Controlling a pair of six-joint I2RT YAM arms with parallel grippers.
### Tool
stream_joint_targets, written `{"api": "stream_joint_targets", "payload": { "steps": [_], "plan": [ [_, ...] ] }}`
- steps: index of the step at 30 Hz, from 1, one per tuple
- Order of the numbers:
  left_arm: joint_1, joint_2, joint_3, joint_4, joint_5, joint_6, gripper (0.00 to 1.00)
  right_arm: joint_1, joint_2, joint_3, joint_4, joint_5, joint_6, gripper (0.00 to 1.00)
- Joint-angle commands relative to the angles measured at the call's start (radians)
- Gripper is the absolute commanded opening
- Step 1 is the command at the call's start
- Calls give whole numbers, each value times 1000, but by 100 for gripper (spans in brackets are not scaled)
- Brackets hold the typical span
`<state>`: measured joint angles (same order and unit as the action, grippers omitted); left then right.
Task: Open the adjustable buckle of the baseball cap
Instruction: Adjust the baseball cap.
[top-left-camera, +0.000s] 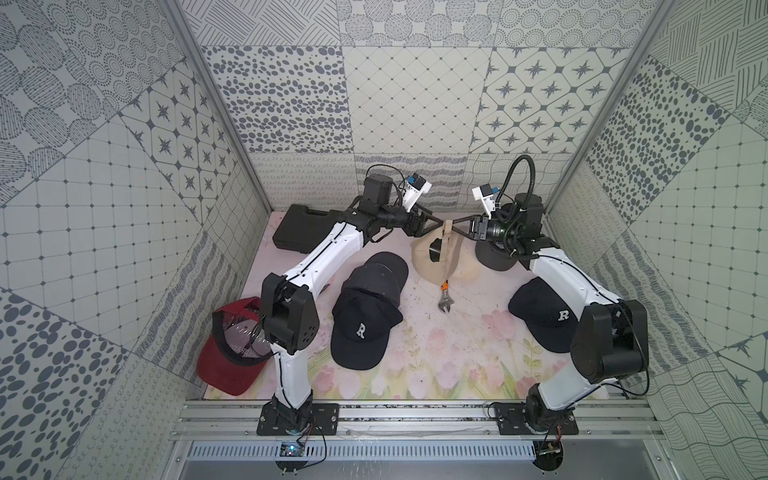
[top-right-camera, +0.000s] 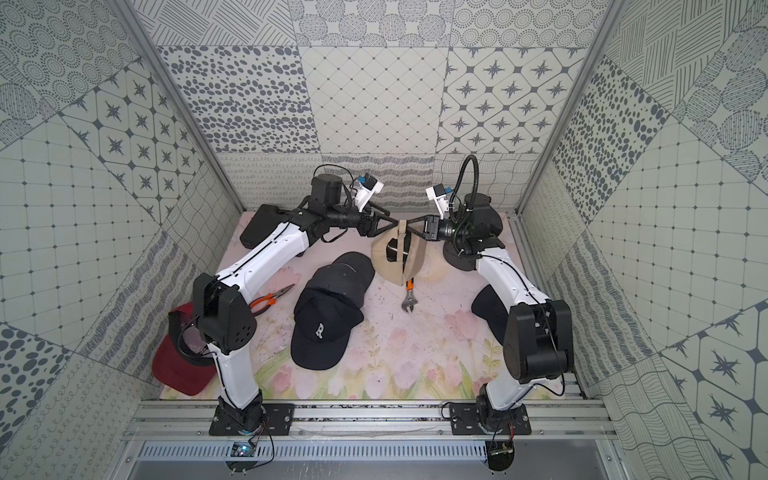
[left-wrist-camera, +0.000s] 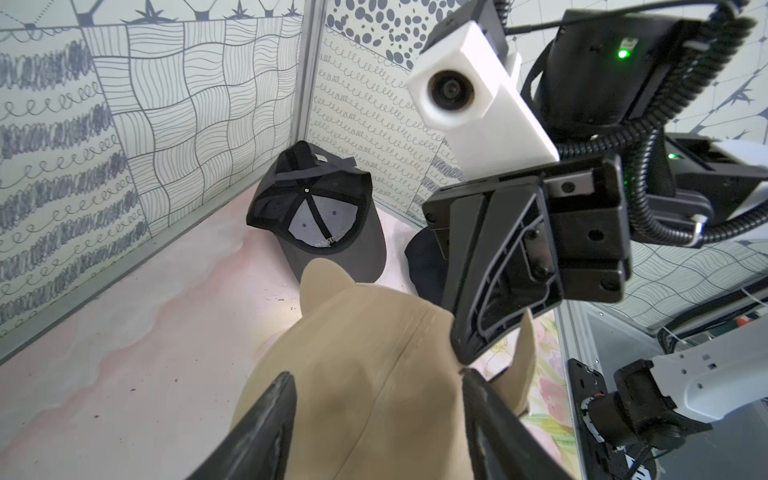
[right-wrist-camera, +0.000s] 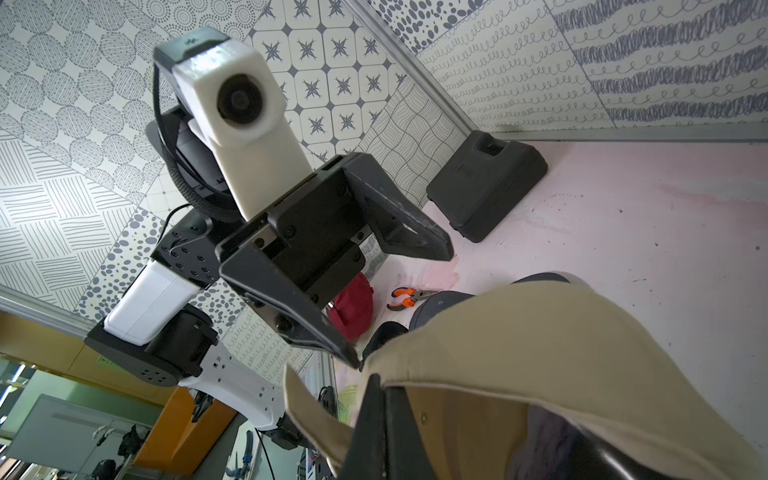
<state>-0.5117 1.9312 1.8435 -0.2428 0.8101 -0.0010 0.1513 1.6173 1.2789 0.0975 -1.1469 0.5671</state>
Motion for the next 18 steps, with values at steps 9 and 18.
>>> {"api": "stream_joint_targets", "payload": {
  "steps": [9, 18],
  "plan": [
    [-14, 80, 92, -114, 149, -15, 48, 8, 21, 48, 13, -33, -59, 0],
    [-34, 116, 156, -181, 168, 13, 21, 16, 29, 56, 11, -21, -47, 0]
  ]
}}
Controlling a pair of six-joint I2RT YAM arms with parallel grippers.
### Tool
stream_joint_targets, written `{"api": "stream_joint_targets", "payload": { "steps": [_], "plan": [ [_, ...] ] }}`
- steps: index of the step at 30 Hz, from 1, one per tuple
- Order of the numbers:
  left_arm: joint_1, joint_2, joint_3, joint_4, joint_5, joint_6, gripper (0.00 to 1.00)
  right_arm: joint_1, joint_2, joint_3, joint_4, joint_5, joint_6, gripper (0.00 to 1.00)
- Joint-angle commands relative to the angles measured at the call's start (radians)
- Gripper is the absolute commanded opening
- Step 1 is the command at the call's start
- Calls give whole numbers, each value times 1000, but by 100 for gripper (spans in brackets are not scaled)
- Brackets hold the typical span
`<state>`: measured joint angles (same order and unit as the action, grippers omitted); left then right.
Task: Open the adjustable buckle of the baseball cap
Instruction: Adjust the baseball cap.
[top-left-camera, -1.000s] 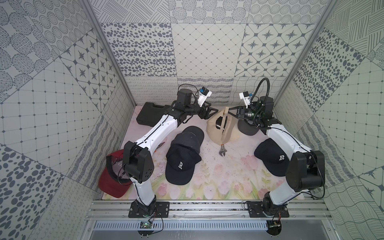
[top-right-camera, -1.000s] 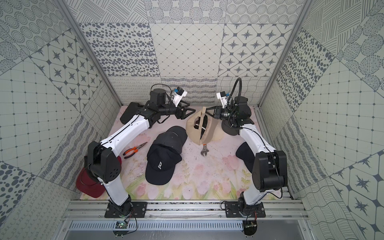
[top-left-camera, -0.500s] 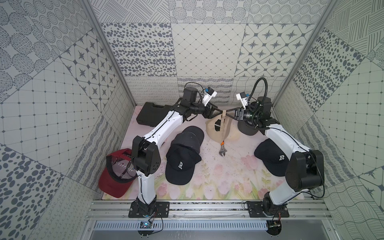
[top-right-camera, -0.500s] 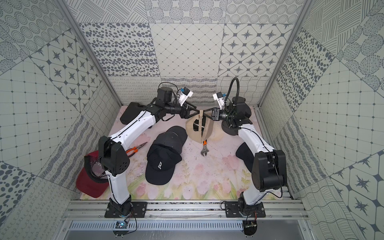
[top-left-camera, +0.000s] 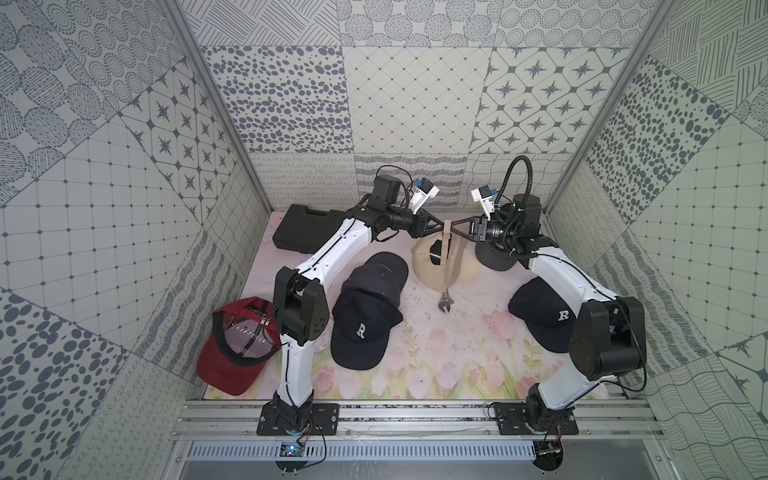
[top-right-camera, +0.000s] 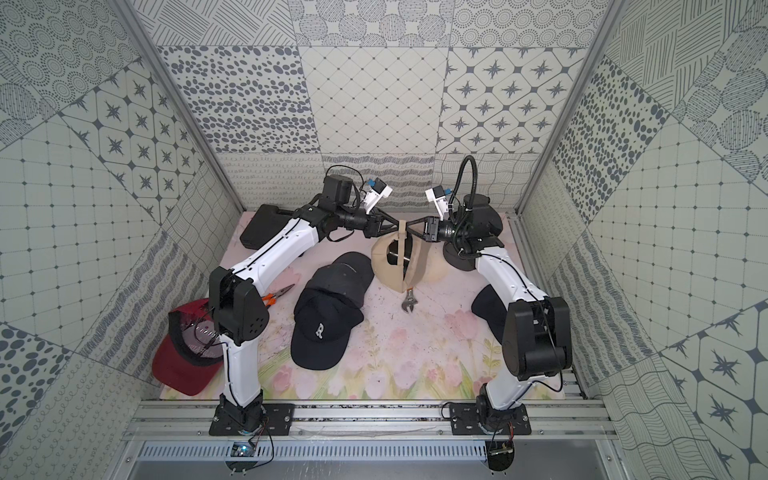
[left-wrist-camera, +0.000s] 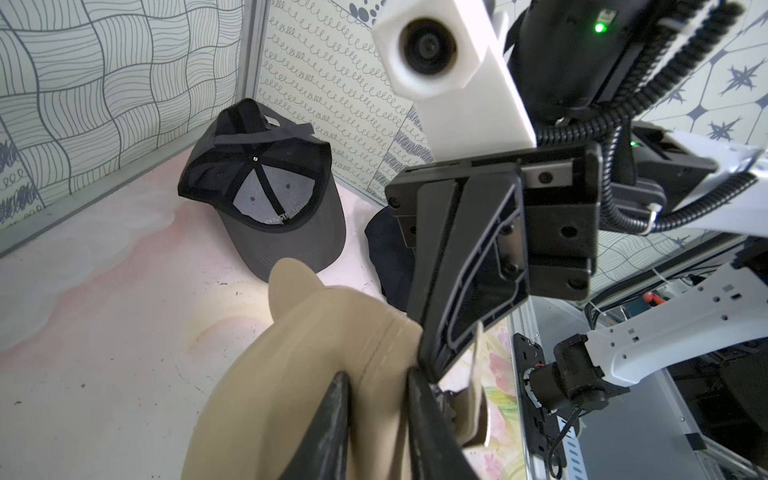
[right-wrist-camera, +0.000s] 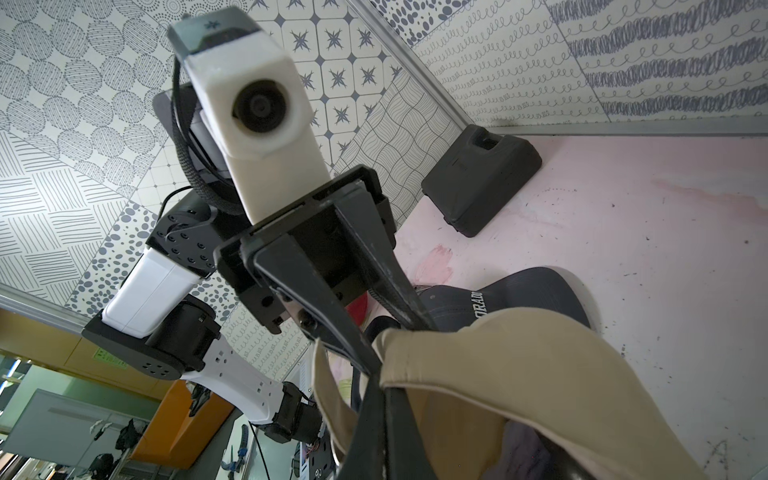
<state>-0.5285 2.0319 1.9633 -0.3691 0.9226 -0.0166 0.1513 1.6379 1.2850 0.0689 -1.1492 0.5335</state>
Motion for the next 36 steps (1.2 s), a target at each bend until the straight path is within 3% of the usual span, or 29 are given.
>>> {"api": "stream_joint_targets", "payload": {
  "steps": [1, 7, 11, 13, 14, 15, 19, 24, 30, 36],
  "plan": [
    [-20, 20, 44, -65, 57, 31, 19, 16, 9, 52, 39, -17, -11, 0],
    [-28, 43, 80, -101, 68, 30, 0, 16, 12, 69, 22, -8, -16, 0],
    [-27, 42, 83, -73, 41, -23, 0, -2, 8, 82, -31, 16, -36, 0],
    [-24, 39, 82, -39, 14, -60, 0, -32, -1, 73, -46, 40, -24, 33],
    [-21, 37, 81, -27, 4, -83, 0, -51, -15, 53, -32, 53, -8, 44],
    [-19, 36, 78, -15, -4, -100, 0, -69, -32, 23, -10, 62, 9, 49],
    [-17, 31, 81, 5, -41, -136, 0, -106, -98, -77, 18, 59, -4, 51],
    [-18, 26, 77, 42, -109, -213, 0, -110, -153, -141, -67, 51, -139, 49],
    [-18, 17, 54, 93, -149, -287, 0, -103, -186, -267, 108, 62, -149, 48],
    [-18, 7, 53, 98, -144, -301, 0, -73, -160, -255, 111, 59, -187, 47]
  ]
}}
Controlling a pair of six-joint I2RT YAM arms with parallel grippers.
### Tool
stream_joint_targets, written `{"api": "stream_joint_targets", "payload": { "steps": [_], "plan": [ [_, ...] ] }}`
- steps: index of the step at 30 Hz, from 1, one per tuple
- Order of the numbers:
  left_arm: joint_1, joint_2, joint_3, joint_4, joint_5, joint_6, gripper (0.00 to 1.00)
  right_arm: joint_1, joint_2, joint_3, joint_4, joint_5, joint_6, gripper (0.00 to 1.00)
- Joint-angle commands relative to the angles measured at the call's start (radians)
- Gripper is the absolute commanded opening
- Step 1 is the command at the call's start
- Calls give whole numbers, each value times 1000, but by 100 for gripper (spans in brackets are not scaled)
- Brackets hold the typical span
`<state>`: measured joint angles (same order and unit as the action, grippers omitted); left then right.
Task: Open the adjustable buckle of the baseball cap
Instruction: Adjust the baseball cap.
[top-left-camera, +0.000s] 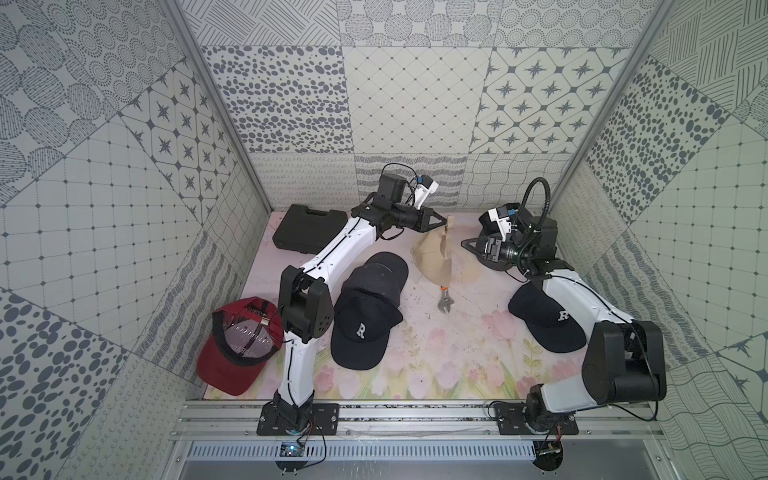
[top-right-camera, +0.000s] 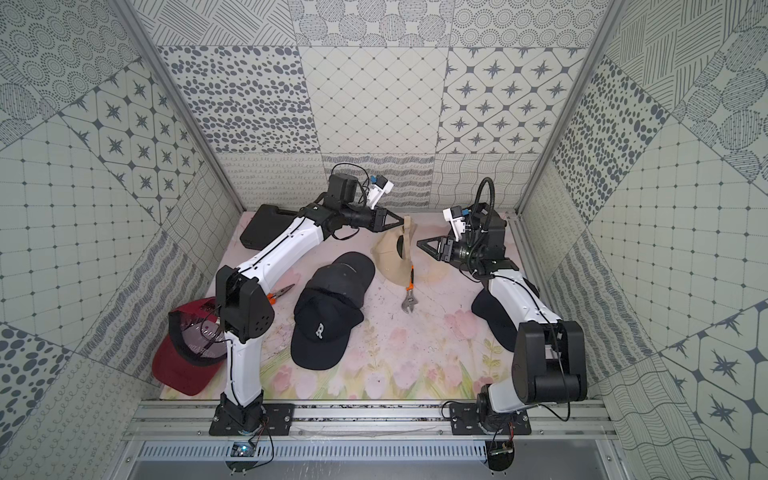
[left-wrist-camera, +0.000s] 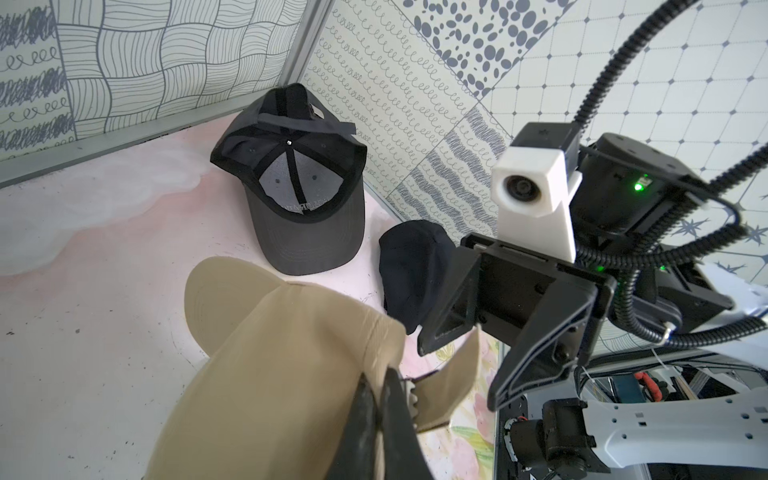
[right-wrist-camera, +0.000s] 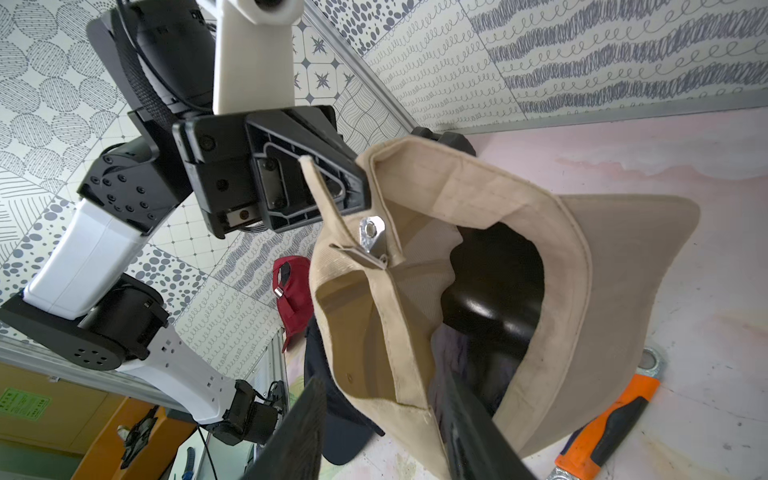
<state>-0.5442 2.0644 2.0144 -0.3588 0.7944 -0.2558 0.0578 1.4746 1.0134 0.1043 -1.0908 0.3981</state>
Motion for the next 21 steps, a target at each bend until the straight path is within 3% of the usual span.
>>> {"api": "stream_joint_targets", "payload": {
  "steps": [1, 8, 18, 21],
  "plan": [
    [-2, -27, 0, 90, -14, -64, 0, 28, 6, 19, 76, 5, -56, 46],
    [-2, -34, -7, 100, -8, -67, 0, 74, 60, 65, 75, 33, -54, 43],
    [-2, -46, -32, 130, 17, -75, 0, 89, 129, 125, 83, 46, 12, 51],
    [-2, -55, -41, 142, 20, -79, 0, 97, 142, 129, 93, 34, 18, 42]
  ]
}}
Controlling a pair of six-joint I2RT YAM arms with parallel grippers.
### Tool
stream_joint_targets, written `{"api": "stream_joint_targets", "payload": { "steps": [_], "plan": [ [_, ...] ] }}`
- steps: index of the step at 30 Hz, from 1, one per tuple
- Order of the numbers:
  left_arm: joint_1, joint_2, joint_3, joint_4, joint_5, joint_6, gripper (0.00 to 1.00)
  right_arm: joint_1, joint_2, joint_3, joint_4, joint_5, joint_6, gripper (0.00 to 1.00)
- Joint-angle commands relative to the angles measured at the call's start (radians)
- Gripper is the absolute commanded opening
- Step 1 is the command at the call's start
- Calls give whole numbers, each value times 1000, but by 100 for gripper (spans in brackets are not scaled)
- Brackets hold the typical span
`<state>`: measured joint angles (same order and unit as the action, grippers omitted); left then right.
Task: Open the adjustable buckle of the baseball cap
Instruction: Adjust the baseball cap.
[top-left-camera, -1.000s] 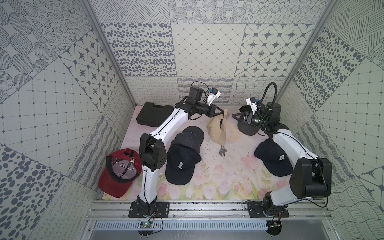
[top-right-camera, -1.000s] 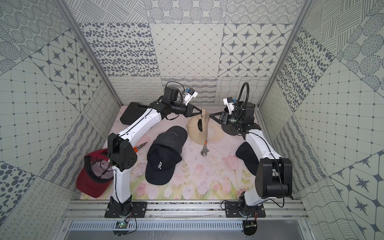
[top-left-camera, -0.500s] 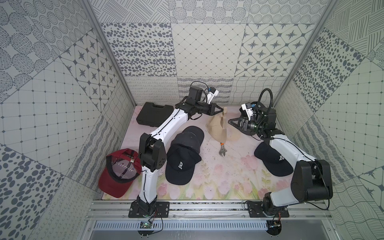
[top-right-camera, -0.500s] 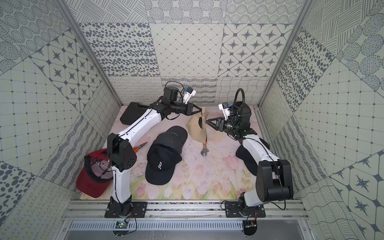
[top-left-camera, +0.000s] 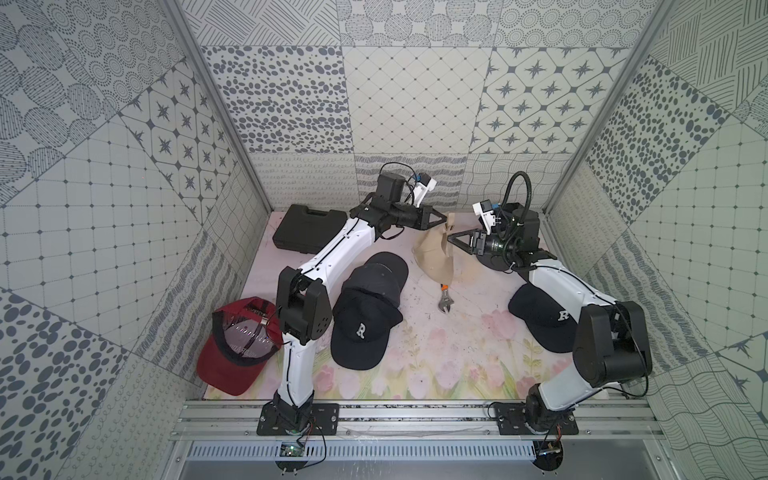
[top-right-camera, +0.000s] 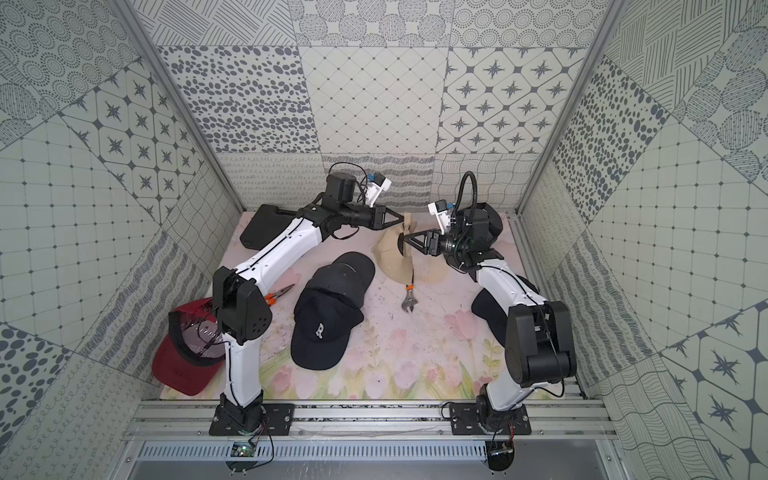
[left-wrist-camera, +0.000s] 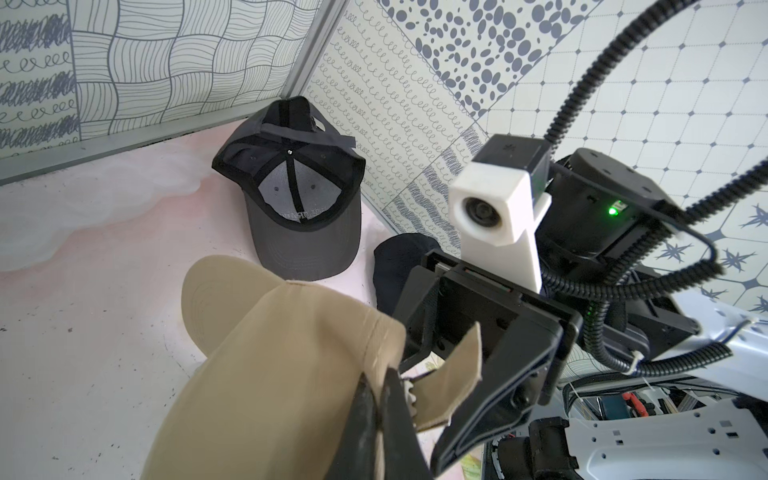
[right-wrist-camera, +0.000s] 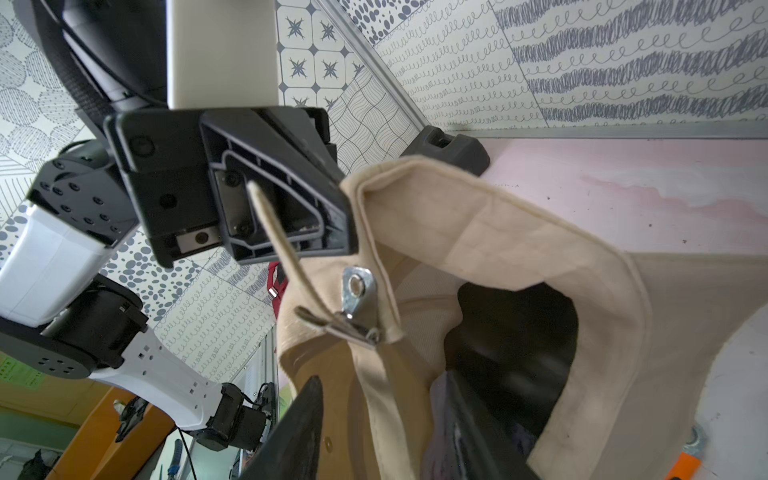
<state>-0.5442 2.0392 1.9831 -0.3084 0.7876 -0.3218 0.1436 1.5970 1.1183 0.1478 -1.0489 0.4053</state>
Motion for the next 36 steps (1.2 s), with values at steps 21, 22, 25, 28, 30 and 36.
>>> {"api": "stream_joint_targets", "payload": {
  "steps": [21, 22, 25, 28, 30, 36],
  "plan": [
    [10, -74, -86, 257, -21, -116, 0, 15, 43, 25, -26, -75, -34, 0],
    [8, -75, -92, 265, -26, -119, 0, 14, 41, 25, -43, -77, -43, 0],
    [13, -85, -105, 278, -39, -122, 0, 14, 37, 17, -71, -85, -61, 0],
    [17, -81, -105, 268, -43, -116, 0, 14, 14, -1, -50, -73, -61, 0],
    [17, -75, -102, 253, -42, -108, 0, 13, -10, -9, -25, -53, -52, 0],
    [17, -73, -122, 231, -25, -89, 10, 14, -35, 31, 42, -6, -15, 0]
  ]
}}
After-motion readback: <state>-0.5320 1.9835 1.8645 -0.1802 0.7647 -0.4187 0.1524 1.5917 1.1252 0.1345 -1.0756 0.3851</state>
